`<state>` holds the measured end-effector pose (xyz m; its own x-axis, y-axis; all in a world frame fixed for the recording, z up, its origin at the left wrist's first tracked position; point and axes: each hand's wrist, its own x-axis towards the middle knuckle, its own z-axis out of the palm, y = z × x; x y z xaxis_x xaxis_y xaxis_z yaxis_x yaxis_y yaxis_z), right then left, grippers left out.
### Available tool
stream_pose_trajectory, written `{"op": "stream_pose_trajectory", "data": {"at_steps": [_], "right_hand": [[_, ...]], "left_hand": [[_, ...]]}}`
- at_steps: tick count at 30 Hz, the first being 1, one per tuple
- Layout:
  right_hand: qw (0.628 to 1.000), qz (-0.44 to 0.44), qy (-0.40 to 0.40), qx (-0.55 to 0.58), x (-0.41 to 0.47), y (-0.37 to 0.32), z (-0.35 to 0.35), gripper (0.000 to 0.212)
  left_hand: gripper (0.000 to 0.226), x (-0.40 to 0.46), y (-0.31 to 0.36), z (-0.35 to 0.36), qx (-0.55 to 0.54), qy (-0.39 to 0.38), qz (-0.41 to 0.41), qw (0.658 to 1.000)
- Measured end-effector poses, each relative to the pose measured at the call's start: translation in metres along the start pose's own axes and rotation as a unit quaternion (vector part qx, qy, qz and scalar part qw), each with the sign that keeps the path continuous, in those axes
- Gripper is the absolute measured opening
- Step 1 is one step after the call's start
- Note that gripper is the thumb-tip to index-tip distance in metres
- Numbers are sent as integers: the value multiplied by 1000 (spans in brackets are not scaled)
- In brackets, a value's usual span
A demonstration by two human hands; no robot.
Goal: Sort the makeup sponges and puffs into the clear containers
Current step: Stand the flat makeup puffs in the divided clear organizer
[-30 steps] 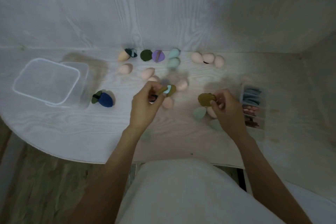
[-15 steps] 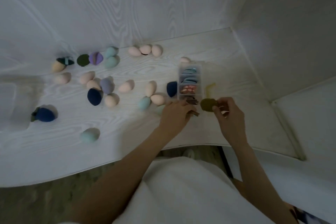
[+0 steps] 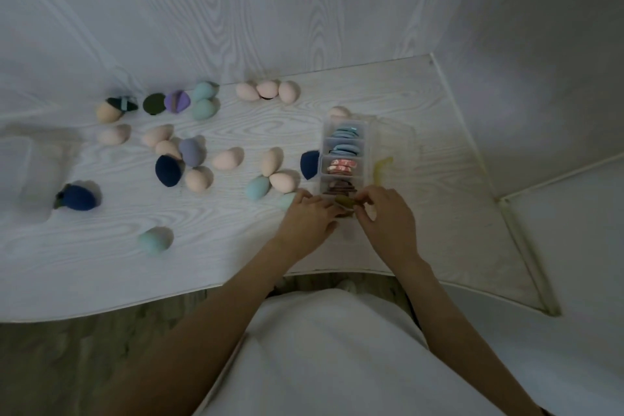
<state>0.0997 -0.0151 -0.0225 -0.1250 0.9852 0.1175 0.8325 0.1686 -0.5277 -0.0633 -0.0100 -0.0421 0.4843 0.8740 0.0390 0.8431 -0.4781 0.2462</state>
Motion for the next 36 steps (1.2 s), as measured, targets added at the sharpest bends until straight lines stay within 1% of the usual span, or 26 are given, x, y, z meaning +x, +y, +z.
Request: {"op": "stream_pose_trajectory", "data": {"at_steps": [4,7,10,12,14,15,16,18,21,22,23,26,29,30,31,33,34,36], "right_hand": [[993,-54,5,-102,6,0,11,10],[985,-67,-24,-155,13,-5,15,16],[981,-72,-69,-169,17,-9,17,18],[978,-79,-91,-171,18,-8,19,18],[980,-88,-94,-153,17,-6,20,14],[982,-90,-87,-139,17,-5,21,10],[985,-91,-79,-123,15,-5,21,6],[988,-89,-68,-107,13,-6,21,7],[984,-96,-92,-117,7,-4,20,11],[981,-96,-108,-131,5,-4,20,16],[977,-94,-119,-147,4,-5,22,21],[974,-86,-115,-177,7,-10,26,25],[968,-48,-136,-206,18,-23,18,15],[968,-39,-126,-214,23,-29,14,13],[971,-34,-99,-215,31,-37,11,10],[979,-41,-43,-194,49,-58,9,8],[983,-51,-35,-174,60,-67,12,8],[987,-74,-47,-137,87,-90,28,6]], "left_hand": [[22,1,-1,2,-43,39,8,998],[24,0,-2,5,-51,63,25,996],[26,1,-5,5,-55,82,26,995],[23,-1,-7,5,-65,95,29,993],[12,-4,-11,4,-90,105,32,990],[14,-6,-15,1,-106,112,22,988],[20,-10,-19,-2,-122,121,8,985],[26,-20,-32,-10,-158,148,-38,976],[28,-40,-67,-22,-198,187,-143,952],[29,-46,-81,-26,-215,192,-181,940],[27,-52,-95,-30,-230,195,-215,929],[18,-62,-134,-41,-241,189,-295,905],[19,-63,-165,-49,-266,192,-331,885],[19,-63,-176,-52,-265,195,-334,883],[19,-63,-187,-56,-263,197,-338,882],[20,-59,-212,-63,-259,201,-352,877],[20,-57,-224,-65,-258,201,-361,873],[22,-51,-256,-70,-240,194,-377,873]]}}
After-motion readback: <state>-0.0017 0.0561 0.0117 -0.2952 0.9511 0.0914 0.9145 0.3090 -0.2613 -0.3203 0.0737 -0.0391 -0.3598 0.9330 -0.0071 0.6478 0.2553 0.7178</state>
